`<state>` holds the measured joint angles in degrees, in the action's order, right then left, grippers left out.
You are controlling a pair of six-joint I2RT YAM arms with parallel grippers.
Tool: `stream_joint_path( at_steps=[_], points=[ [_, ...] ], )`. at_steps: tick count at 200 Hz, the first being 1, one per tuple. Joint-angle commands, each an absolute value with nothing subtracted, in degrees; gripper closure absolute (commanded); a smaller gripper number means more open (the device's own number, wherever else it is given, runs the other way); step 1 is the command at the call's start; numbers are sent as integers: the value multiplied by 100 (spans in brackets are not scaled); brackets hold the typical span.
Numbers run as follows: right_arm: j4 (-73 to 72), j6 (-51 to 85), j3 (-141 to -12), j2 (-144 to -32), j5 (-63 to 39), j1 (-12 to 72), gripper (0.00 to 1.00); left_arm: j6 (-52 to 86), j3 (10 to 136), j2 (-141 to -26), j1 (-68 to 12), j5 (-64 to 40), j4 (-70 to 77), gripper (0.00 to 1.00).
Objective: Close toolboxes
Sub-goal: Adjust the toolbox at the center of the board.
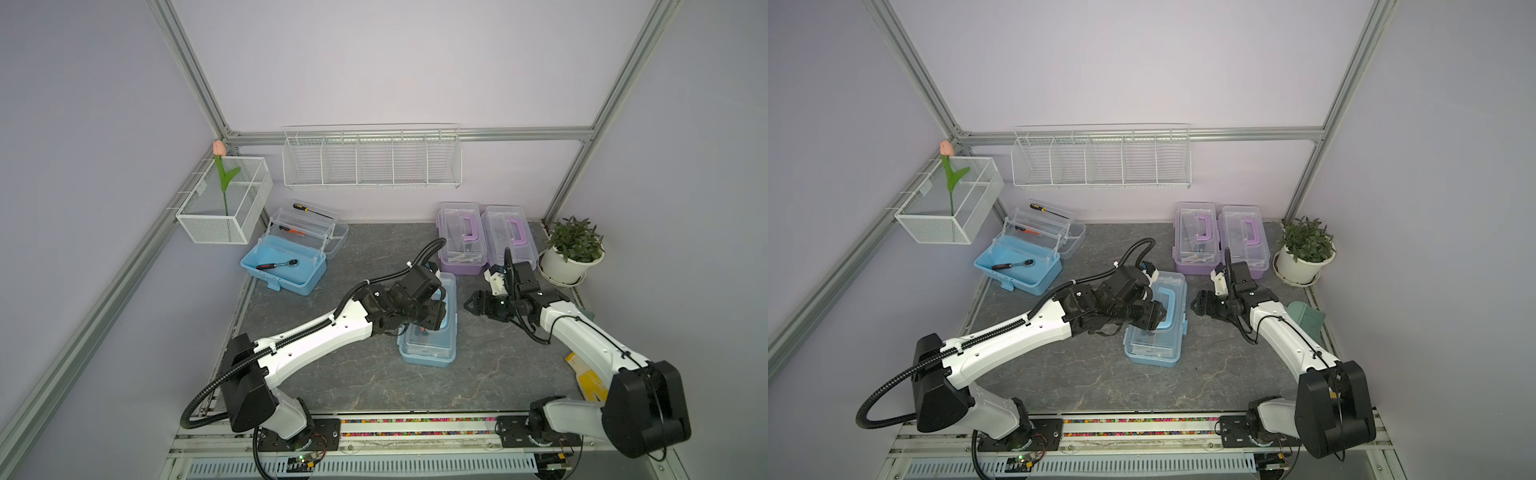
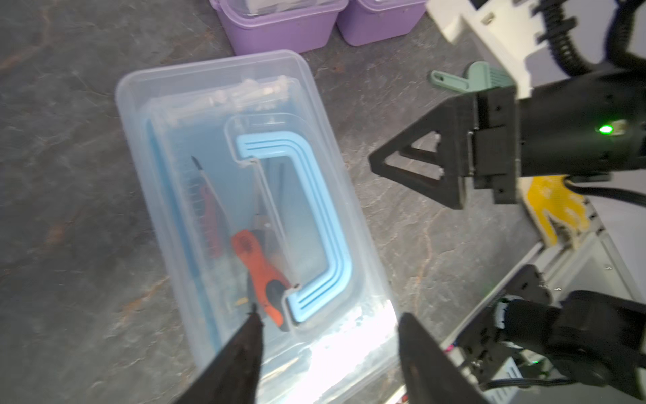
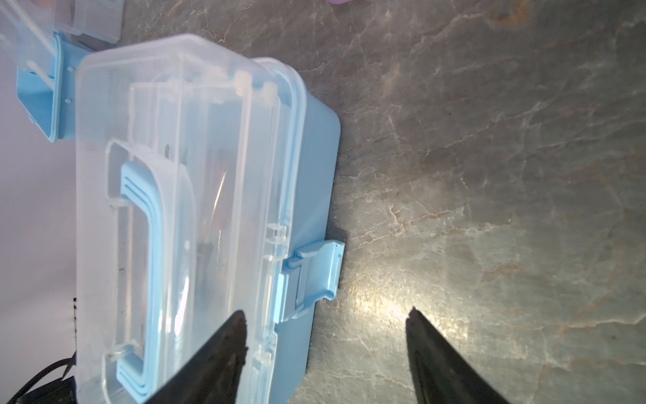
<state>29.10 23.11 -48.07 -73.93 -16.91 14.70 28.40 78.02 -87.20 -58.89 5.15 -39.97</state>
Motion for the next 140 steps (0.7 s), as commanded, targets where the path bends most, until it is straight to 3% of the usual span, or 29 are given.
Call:
stream_joint_path(
  at_steps=[1, 8, 34, 93, 140],
  points=[
    [2753, 2224, -4555, -7237, -1876, 1420, 24, 2940, 7881, -8947, -5678, 1110, -4214, 17],
    [2703, 2232, -4486, -7181, -1923, 1398, 20, 2961, 7934, -9049, -5648, 1125, -4235, 12],
    [2413, 2337, -4198, -6986, -2334, 1214, 20, 2867, 8206, -9531, -5582, 898, -4413, 0],
    [2335, 2292, -4033, -6979, -2778, 704, 21, 2804, 8542, -10229, -5461, 796, -4667, 0],
    [2177, 2281, -3939, -7125, -3068, 708, 21, 2889, 8249, -10244, -5325, 847, -4721, 15]
  ],
)
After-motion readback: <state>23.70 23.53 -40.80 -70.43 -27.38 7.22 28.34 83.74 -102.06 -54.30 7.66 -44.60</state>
